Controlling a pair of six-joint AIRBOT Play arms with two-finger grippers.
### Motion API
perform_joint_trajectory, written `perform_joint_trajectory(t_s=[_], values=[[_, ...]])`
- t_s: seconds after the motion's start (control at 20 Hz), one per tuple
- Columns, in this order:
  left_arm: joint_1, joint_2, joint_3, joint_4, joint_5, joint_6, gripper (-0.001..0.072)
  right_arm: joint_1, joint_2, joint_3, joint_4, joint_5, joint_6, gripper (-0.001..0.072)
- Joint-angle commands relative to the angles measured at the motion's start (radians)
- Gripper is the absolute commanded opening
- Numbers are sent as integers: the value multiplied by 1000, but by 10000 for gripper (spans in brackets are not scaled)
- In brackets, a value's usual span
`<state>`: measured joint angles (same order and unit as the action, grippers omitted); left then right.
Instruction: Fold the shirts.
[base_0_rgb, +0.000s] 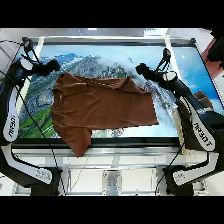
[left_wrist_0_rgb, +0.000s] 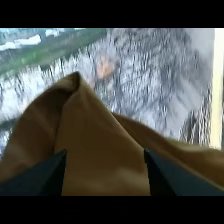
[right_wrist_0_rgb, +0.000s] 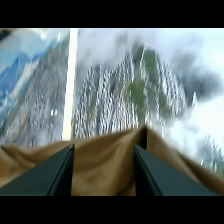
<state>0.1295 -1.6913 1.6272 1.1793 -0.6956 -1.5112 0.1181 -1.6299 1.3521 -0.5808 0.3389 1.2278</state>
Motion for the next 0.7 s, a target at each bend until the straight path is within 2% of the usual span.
perform_joint_trajectory(t_s=[0.0, 0.1, 0.15, 0.2, 0.25, 0.3, 0.35, 0.45, 0.5, 0.55, 0.65], values=[[46, 9, 138, -4, -43, -24, 568, -60, 0, 75, -12, -48, -6, 427], [105, 104, 216, 43, -181, 110, 563, -145, 68, 114, -137, 106, -5, 426], [141, 174, 222, 89, -249, 144, 536, -194, 112, 119, -205, 190, 7, 421], [180, 245, 222, 126, -351, 193, 536, -244, 157, 119, -266, 275, 32, 374], [216, 305, 217, 167, -449, 263, 530, -300, 206, 119, -333, 366, 64, 370], [260, 361, 198, 190, -522, 298, 470, -352, 251, 119, -397, 458, 95, 370], [307, 410, 163, 179, -572, 319, 470, -396, 290, 119, -459, 551, 118, 370], [418, 521, 1, 53, -600, 329, 470, -473, 356, 118, -581, 742, 119, 370], [470, 583, -128, -42, -587, 376, 470, -503, 381, 113, -647, 819, 120, 370], [520, 648, -293, -116, -574, 426, 470, -534, 409, 97, -700, 875, 119, 371], [597, 758, -637, -217, -515, 438, 470, -597, 463, 44, -713, 929, 119, 374]])
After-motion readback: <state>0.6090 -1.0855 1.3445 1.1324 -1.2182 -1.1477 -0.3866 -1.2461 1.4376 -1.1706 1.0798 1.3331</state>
